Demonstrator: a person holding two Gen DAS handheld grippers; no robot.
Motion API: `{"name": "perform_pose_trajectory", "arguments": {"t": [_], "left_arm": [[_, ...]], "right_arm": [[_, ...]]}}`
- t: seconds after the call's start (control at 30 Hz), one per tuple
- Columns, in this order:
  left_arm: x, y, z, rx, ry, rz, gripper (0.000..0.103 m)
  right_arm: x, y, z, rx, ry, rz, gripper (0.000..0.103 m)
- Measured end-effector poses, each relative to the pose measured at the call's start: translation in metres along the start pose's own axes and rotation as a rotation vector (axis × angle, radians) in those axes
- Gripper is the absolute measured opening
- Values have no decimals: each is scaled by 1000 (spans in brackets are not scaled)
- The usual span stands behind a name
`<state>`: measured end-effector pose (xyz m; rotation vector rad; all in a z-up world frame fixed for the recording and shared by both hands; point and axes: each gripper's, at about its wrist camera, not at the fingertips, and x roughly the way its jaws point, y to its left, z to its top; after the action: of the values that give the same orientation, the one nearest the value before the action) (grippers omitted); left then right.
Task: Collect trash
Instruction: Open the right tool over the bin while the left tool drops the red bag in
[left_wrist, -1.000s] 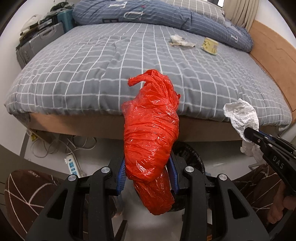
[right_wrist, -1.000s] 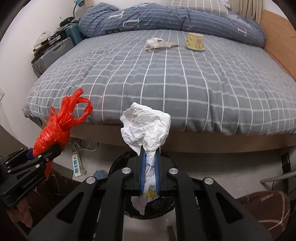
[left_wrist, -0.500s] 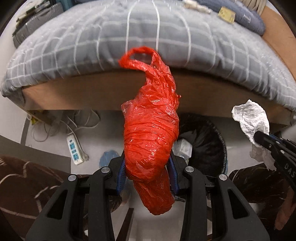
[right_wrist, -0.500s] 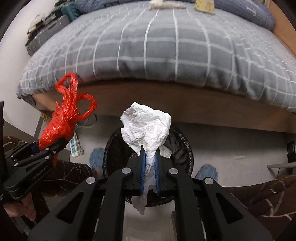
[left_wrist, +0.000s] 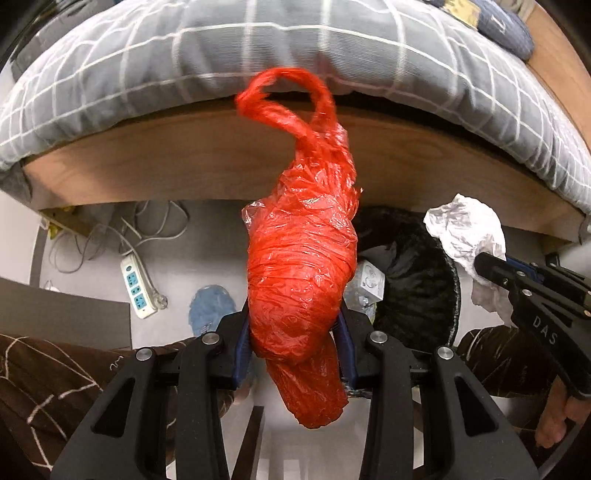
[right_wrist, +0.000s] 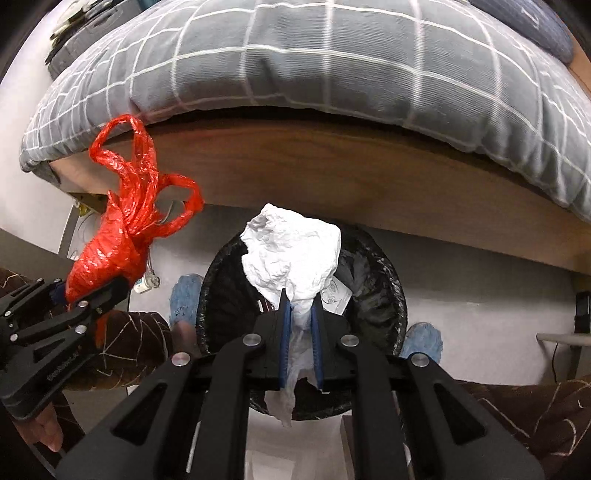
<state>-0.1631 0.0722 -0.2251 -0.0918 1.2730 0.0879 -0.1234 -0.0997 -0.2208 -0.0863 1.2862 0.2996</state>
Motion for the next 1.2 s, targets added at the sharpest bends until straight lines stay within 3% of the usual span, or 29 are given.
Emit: {"name": "perform_pose_trajectory", "arguments": {"t": [0.13, 0.4, 0.47, 0.67, 1.2], "left_arm": [[-4, 9, -2, -26, -6, 0, 37], [0, 3, -2, -8, -1, -24, 37], [3, -3, -2, 8, 7, -23, 37], [13, -18, 0, 18, 22, -51, 37], [23, -87, 5, 136, 21, -104, 37]], "right_arm": [[1, -4, 0, -10, 3, 13, 35], [-9, -12, -2, 13, -43, -4, 63], [-13, -19, -1, 33, -50, 4, 74], [-24, -24, -4, 24, -79, -16, 92], [-38, -90, -32, 123, -90, -103, 95]]}}
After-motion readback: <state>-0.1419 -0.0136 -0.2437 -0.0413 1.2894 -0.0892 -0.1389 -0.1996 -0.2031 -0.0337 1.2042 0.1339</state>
